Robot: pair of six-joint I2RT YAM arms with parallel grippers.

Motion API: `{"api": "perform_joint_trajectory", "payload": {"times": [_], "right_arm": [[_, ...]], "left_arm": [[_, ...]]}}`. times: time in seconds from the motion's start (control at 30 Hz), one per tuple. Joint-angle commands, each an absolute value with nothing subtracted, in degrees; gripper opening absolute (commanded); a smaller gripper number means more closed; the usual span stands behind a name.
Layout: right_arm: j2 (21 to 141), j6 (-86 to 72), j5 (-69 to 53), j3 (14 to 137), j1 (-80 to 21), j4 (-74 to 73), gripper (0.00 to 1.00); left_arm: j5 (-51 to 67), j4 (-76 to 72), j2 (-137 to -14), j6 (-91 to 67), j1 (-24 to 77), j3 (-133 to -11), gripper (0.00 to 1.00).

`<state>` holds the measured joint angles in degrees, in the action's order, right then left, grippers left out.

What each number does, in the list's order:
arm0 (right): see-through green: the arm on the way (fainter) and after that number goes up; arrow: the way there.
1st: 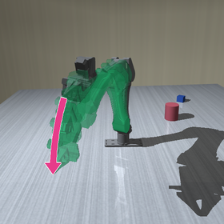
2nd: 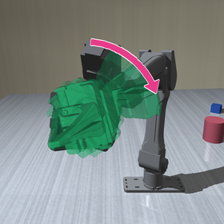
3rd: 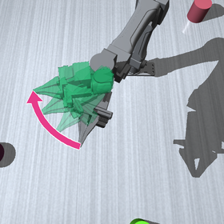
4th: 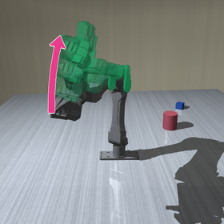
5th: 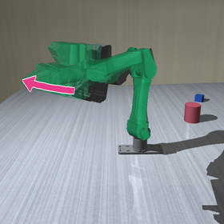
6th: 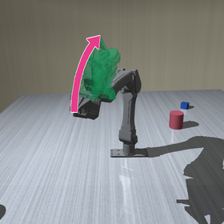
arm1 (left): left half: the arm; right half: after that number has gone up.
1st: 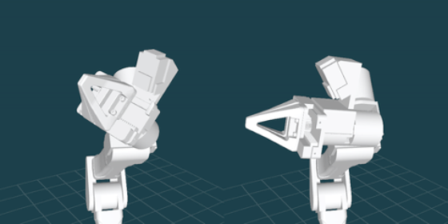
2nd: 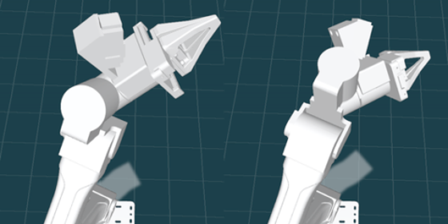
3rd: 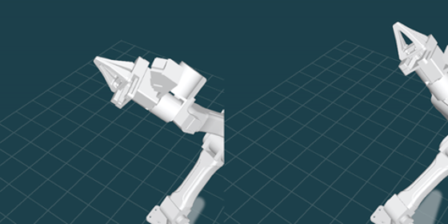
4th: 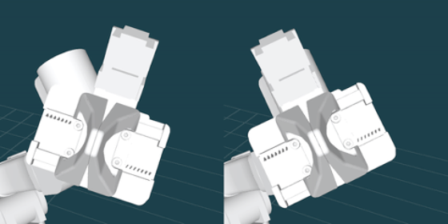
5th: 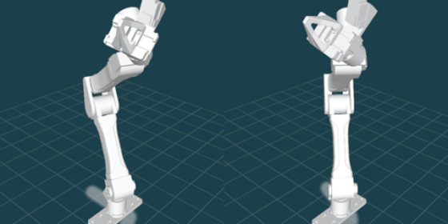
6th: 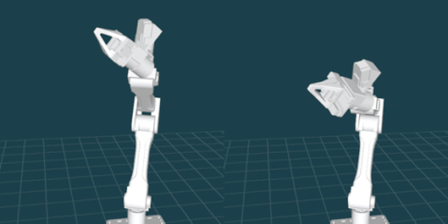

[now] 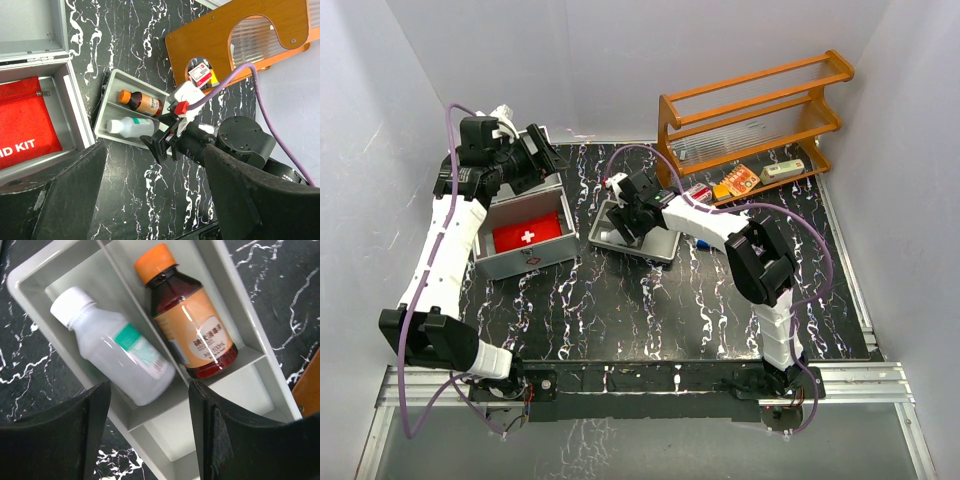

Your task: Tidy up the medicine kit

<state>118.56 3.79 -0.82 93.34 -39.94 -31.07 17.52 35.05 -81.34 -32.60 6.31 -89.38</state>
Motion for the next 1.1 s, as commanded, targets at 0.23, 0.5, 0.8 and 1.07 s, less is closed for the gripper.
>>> {"api": "perform_joint_trajectory", "payload": {"times": [0.23, 0.5, 0.8, 1.07], "right_arm": [[103.8, -16.4, 13.3, 86.9, -39.0, -26.2, 0.64], [89.8, -30.3, 13.3, 71.2, -33.2, -25.9, 0.63], [84.3, -50.4, 16.1, 63.0, -26.3, -27.3, 0.61], [89.7, -67.1, 21.9, 69.5, -21.2, -40.1, 0.59]], "left_arm": [[21.0, 22.5, -81.0, -40.1, 8.0, -85.1, 0.78], [14.4, 16.2, -83.1, -38.9, 16.1, -80.5, 0.78], [10.9, 12.2, -85.2, -30.9, 24.3, -78.1, 0.77], [12.8, 10.7, -81.0, -27.9, 26.1, -74.8, 0.77]]}}
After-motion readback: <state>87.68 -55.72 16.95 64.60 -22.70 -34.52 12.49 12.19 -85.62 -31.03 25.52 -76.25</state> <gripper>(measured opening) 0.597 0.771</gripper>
